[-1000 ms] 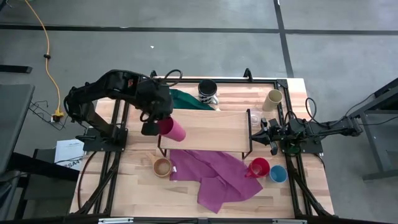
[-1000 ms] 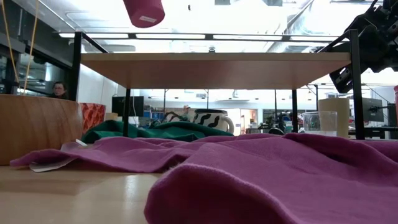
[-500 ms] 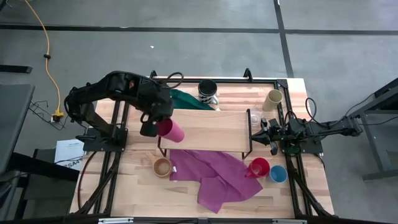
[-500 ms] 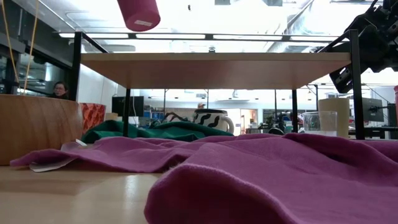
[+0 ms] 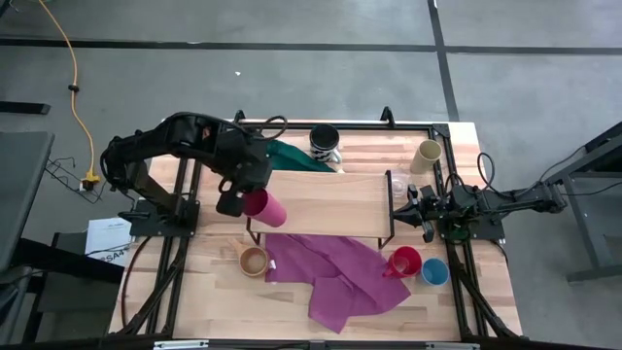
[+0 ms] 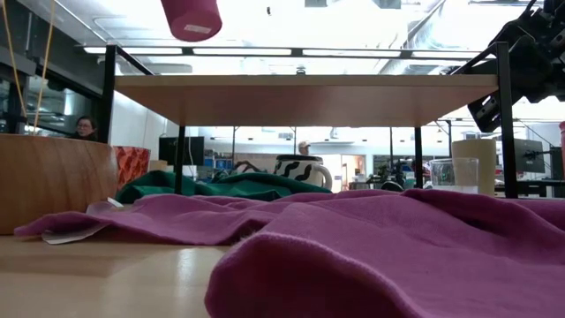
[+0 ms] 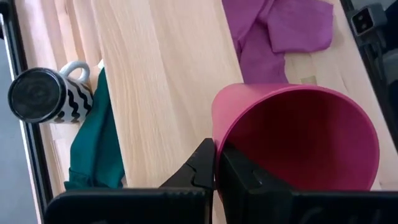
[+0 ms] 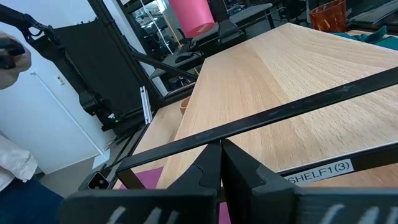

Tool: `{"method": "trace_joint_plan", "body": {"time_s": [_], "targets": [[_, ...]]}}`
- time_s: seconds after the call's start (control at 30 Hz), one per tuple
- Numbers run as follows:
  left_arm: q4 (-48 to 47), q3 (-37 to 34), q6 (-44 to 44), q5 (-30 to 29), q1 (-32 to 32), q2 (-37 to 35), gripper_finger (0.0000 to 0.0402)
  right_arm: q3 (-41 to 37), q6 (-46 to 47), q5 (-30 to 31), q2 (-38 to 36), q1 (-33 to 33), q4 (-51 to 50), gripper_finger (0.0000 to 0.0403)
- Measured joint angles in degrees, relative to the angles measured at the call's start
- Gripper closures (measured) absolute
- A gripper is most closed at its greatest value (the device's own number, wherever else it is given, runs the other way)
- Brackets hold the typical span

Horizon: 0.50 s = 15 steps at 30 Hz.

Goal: Stack small to large cups/mugs on shelf
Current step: Put the pink cup on the shelf

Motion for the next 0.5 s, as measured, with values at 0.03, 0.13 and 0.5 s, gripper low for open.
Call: {"method": "trace_joint_plan", "body": {"time_s": [0.03,0.13,0.5], "targets": [[0.0,-0.6,0.5,0.0,0.0,0.0,0.0401,0.0,0.0,0.0,0.0,0.0,0.0,0.0402],[0.0,-2.8,0.6,0.2,0.0,0.0,0.0401,0.0,0.0,0.0,0.0,0.0,0.0,0.0402],[0.0,-4.2,2.0,-0.1,0.8,0.0,0.0401,0.0,0.0,0.0,0.0,0.0,0.0,0.0402]]}}
